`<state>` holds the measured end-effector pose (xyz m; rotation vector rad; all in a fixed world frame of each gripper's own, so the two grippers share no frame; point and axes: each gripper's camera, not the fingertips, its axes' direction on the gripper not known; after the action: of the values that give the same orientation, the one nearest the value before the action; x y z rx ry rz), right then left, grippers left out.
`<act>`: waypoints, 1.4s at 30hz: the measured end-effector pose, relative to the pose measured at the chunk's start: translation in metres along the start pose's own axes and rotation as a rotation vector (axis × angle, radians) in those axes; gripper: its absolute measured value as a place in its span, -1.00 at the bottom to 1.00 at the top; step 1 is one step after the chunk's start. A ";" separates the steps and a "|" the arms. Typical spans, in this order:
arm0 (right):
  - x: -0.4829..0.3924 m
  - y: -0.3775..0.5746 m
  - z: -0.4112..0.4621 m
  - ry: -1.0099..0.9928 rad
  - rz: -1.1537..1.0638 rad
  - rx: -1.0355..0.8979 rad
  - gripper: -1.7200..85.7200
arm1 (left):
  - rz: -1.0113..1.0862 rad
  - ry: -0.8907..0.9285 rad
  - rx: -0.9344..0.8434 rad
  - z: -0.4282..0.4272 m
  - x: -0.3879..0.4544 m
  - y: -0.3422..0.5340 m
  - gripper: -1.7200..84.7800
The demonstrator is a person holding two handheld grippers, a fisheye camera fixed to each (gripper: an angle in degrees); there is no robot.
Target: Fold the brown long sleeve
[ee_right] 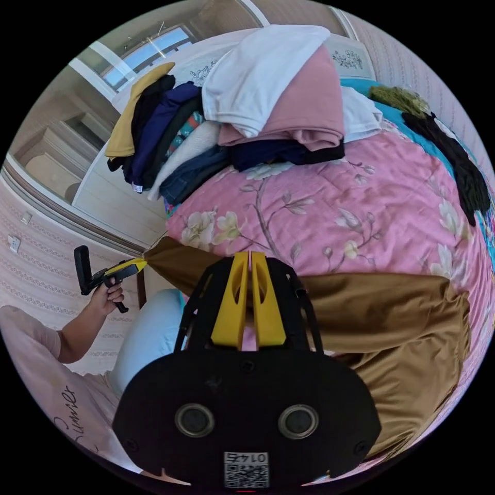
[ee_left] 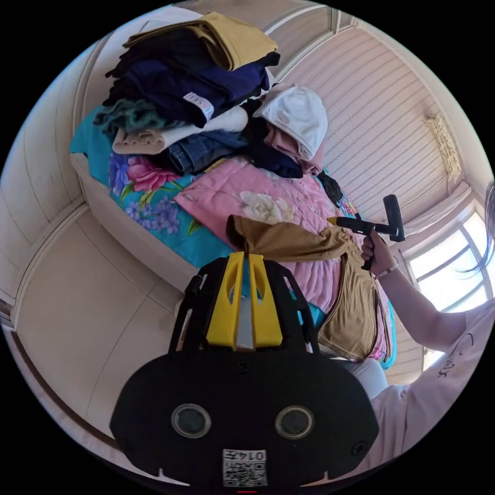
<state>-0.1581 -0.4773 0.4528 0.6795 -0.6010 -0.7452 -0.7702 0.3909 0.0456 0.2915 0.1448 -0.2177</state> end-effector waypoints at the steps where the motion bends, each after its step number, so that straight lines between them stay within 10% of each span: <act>1: 0.017 -0.001 -0.004 0.039 0.043 -0.020 -0.93 | -0.021 0.015 -0.040 0.001 -0.006 0.002 -0.91; 33: 0.107 -0.086 -0.049 0.173 0.217 -0.107 -0.96 | 0.096 -0.251 -0.051 0.082 0.027 -0.130 -0.93; 42: 0.098 0.050 -0.224 0.160 0.187 0.211 -0.92 | 0.283 -0.135 0.017 0.048 0.108 -0.111 -0.87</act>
<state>0.0760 -0.4500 0.3717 0.8565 -0.5919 -0.4521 -0.6869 0.2521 0.0424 0.3098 -0.0323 0.0428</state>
